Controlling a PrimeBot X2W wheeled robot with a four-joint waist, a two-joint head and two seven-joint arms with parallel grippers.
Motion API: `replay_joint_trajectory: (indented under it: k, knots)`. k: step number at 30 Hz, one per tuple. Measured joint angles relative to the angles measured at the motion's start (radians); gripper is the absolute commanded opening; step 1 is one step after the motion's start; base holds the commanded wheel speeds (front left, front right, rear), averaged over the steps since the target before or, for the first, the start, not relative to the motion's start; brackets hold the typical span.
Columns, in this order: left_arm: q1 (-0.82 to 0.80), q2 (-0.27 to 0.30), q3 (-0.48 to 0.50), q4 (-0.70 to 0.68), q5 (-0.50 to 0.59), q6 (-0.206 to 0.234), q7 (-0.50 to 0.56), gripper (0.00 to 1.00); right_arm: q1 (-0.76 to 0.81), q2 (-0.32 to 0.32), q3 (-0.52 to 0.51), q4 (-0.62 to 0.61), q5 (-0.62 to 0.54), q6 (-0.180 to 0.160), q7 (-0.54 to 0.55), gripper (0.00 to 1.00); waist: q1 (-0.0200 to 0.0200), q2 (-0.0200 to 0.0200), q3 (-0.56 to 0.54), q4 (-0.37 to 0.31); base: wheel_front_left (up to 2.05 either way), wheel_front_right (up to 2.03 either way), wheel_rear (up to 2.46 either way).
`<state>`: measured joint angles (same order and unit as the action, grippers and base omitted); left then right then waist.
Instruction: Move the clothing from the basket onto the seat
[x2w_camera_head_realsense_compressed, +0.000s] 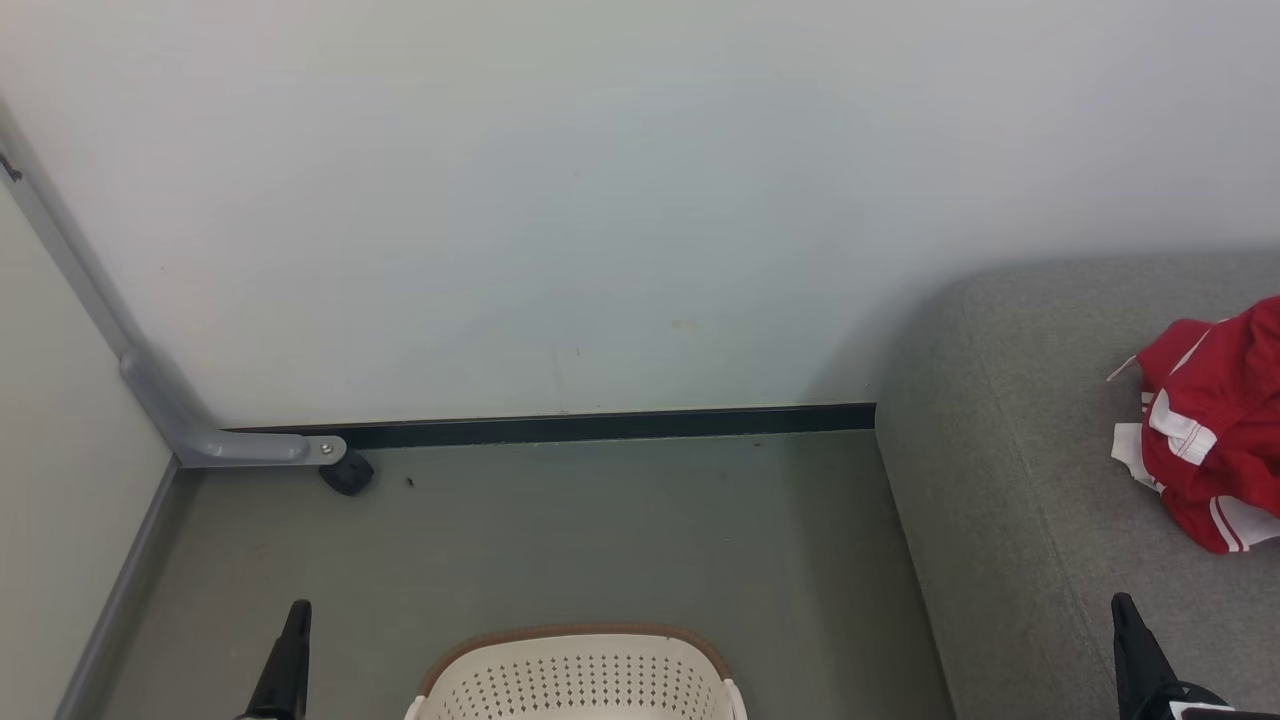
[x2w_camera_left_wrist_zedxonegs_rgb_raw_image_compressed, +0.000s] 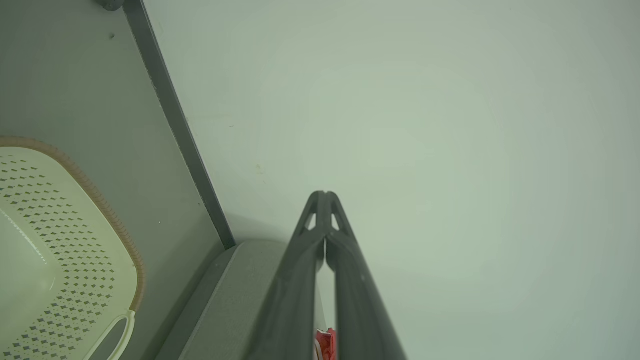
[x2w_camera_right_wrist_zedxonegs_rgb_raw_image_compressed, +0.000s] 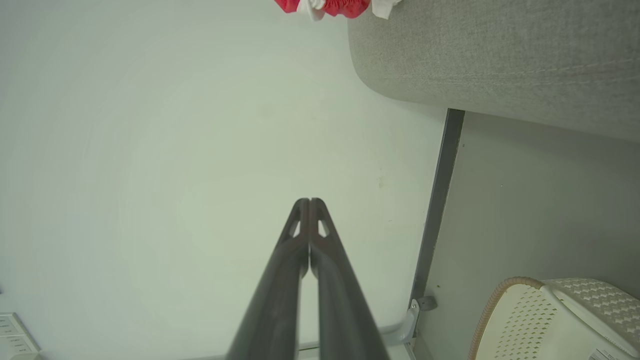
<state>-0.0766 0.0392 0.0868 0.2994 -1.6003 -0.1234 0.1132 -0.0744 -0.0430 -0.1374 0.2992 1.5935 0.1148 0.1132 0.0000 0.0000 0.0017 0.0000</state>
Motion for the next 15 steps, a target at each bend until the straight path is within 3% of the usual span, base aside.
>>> replay_joint_trajectory:
  k: [15]
  knots:
    - [0.0, 0.0, 0.0, 0.0, 0.0, 0.0, 0.0, 0.0, 0.0, 0.0, 0.0, 0.0, 0.0, 0.0, 0.0, 0.0, 0.0, 0.0, 0.0, 0.0, 0.0, 0.0, 0.0]
